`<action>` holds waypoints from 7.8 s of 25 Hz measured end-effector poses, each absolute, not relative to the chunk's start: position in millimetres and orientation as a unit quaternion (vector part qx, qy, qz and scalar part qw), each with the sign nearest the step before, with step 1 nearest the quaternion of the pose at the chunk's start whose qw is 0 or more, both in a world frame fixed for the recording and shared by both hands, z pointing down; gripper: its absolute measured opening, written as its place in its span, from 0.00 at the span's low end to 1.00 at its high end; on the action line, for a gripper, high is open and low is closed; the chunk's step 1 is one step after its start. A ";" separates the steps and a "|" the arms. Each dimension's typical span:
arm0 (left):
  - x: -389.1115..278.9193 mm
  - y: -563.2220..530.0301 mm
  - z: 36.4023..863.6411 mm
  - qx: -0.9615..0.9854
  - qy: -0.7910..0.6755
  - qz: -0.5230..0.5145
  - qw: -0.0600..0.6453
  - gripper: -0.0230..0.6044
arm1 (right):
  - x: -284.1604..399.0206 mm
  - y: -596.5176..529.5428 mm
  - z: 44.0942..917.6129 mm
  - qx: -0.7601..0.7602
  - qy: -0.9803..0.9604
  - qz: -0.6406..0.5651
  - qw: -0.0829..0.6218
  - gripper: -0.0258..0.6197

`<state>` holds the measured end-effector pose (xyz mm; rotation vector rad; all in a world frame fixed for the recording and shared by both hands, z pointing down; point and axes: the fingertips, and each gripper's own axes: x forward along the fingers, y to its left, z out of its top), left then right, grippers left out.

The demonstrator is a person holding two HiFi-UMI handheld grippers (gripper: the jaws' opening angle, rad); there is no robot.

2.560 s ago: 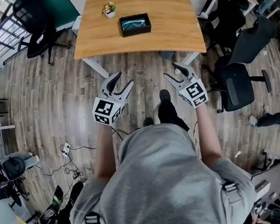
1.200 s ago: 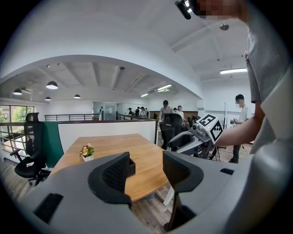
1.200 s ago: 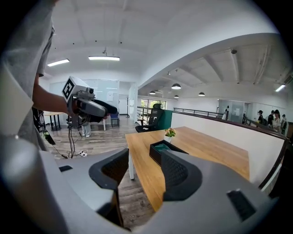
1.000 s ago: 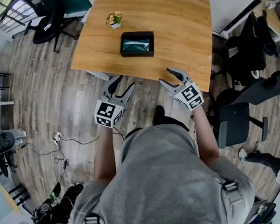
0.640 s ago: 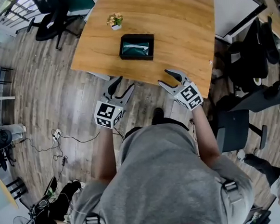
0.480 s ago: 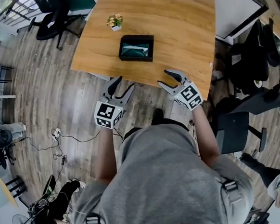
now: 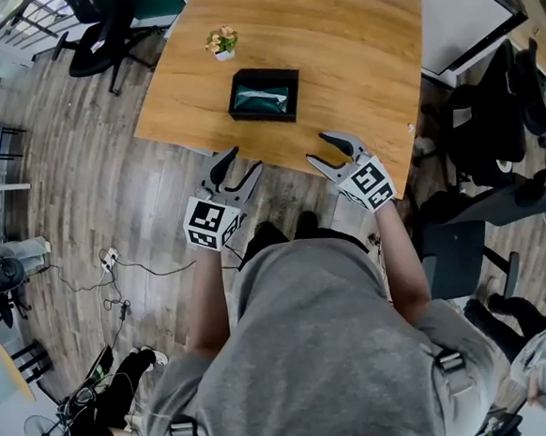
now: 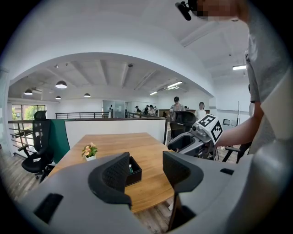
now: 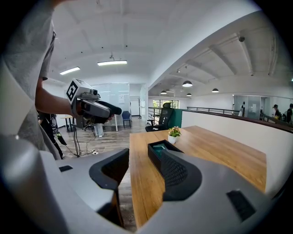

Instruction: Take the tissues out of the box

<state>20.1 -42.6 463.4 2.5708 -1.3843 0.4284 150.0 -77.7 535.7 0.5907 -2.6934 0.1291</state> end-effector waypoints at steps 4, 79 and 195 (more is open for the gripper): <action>13.4 -49.5 465.2 0.866 -0.469 0.140 0.098 0.40 | 147.3 -84.2 541.5 0.209 -0.957 0.039 0.199 0.39; -110.6 -253.9 597.2 0.900 -0.333 0.204 0.193 0.40 | -24.7 -257.5 714.8 0.105 -0.868 0.037 0.483 0.22; -22.4 -113.6 489.5 0.882 -0.424 0.182 0.093 0.40 | 30.5 -196.3 550.5 0.129 -0.908 -0.095 0.387 0.05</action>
